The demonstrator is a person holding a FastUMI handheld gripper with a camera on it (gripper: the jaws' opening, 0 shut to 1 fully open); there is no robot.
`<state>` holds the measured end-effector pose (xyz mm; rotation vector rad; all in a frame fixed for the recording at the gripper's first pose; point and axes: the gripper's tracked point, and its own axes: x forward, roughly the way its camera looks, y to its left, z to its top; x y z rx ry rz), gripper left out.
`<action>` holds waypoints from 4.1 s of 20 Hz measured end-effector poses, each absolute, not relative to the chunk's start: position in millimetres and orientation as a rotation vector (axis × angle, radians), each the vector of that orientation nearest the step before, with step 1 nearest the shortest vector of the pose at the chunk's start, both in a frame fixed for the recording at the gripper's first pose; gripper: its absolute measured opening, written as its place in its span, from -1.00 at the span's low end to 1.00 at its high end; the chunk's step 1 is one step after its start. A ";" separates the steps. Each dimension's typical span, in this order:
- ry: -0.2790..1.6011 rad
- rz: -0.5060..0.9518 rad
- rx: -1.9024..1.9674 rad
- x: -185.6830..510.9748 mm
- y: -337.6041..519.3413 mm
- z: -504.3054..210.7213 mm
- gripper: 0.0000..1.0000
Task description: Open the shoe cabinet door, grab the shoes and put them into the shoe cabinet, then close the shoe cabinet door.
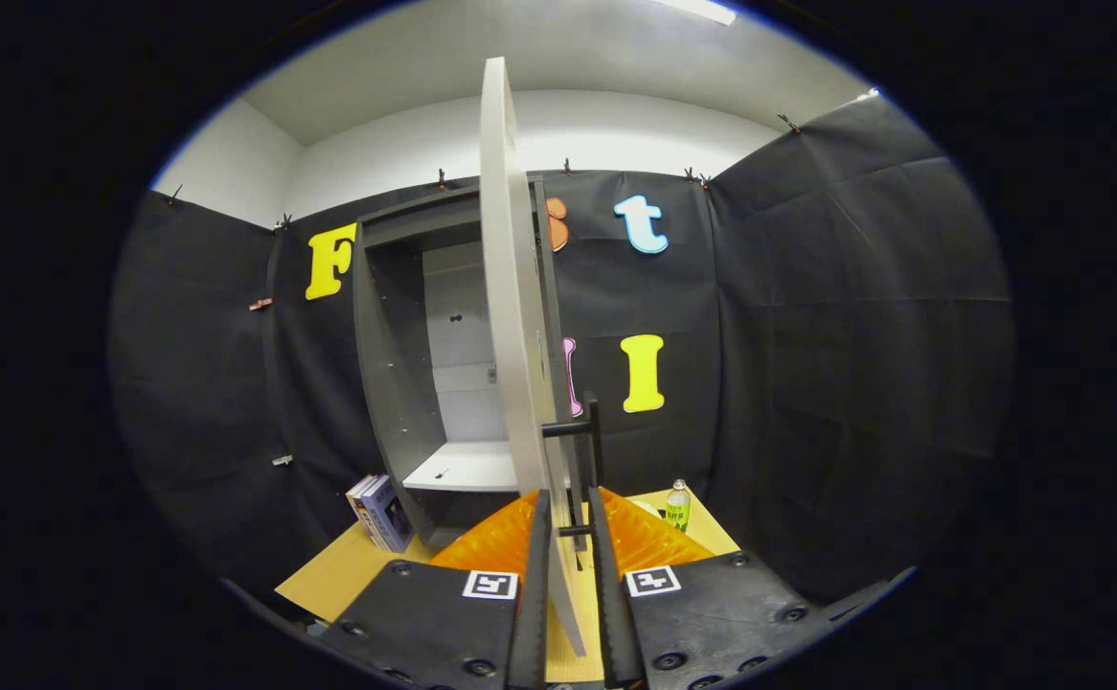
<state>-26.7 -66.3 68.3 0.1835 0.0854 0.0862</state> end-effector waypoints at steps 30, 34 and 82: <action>0.788 0.244 0.199 -19.4 152.1 -348.6 0.96; 0.794 0.185 0.190 9.9 150.7 -394.2 0.95; 0.574 0.118 0.149 370.2 127.4 -54.1 -0.71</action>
